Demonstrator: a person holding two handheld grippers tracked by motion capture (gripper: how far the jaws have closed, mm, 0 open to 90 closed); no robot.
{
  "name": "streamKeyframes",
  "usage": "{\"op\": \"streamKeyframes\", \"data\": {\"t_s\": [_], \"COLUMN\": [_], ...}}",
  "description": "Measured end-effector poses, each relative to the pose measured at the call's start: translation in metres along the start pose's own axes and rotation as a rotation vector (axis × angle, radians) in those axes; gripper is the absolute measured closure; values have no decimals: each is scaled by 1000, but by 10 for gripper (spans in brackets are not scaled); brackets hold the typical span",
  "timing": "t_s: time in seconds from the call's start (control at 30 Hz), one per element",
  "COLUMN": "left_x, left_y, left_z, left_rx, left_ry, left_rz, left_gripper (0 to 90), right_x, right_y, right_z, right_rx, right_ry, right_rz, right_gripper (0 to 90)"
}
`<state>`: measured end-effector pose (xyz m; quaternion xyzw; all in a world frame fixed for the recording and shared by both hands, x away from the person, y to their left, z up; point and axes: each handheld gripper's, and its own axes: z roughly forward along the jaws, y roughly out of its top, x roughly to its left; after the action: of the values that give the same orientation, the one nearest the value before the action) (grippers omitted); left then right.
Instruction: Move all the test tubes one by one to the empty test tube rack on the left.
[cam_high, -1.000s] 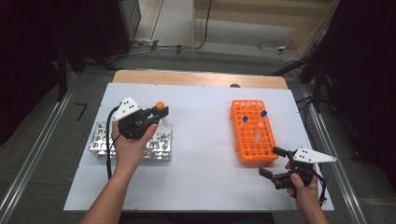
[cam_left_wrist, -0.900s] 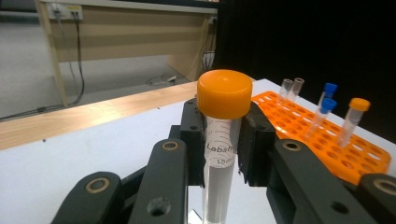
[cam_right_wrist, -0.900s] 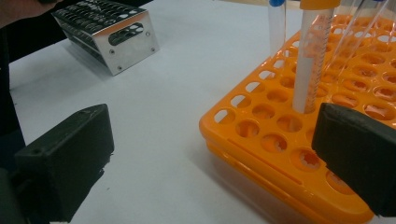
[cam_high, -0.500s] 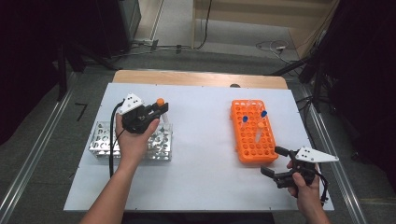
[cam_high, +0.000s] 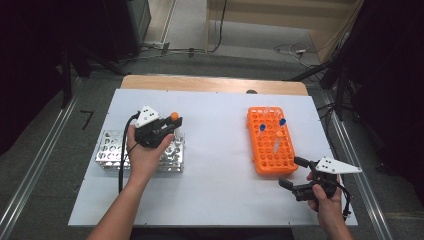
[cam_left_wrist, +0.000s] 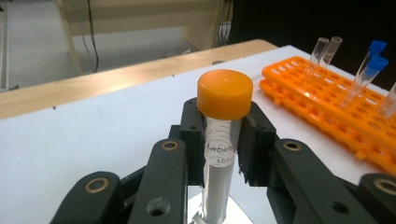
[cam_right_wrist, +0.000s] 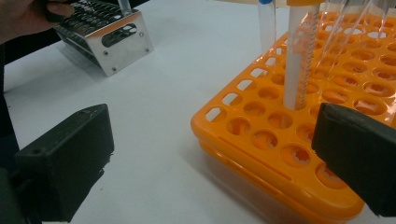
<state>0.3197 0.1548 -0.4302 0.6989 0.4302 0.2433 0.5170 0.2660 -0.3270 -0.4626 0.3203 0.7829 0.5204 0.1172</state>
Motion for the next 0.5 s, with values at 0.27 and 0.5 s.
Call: {"op": "streamKeyframes", "data": {"t_s": [0.27,0.5], "left_x": [0,-1], "left_y": [-6,-6], "left_z": [2,3], "left_rx": [54,102], "left_ry": [5,-10], "left_rz": [-14,-27], "left_gripper": [735,717], "right_x": [0,-1], "right_y": [0,0], "right_z": [1,1], "right_rx": [1,7], "right_ry": [-3,-14], "right_rz": [2,5], "right_gripper": [0,0]}}
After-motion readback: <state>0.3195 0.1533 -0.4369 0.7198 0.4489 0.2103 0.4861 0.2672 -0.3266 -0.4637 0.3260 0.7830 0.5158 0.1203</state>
